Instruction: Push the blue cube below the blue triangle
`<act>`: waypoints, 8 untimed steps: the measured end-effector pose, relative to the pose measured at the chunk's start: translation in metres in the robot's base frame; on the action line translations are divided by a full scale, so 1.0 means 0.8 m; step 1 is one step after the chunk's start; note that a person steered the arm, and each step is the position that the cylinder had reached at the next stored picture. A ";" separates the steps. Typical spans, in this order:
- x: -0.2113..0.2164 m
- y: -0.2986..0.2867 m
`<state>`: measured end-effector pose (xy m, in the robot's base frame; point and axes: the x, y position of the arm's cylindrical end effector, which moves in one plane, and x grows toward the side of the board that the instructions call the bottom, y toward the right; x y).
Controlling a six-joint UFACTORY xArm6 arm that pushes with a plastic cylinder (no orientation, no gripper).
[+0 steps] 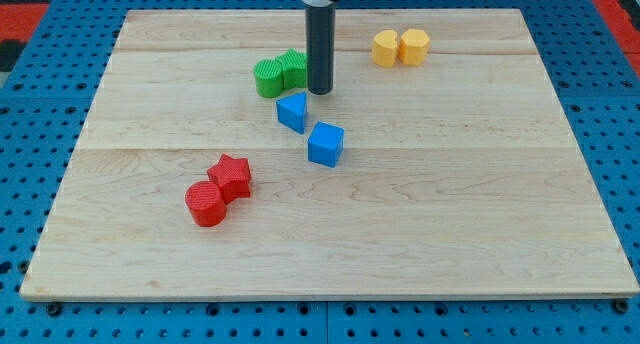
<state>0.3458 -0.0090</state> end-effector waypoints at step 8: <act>0.108 0.016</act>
<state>0.4320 0.0038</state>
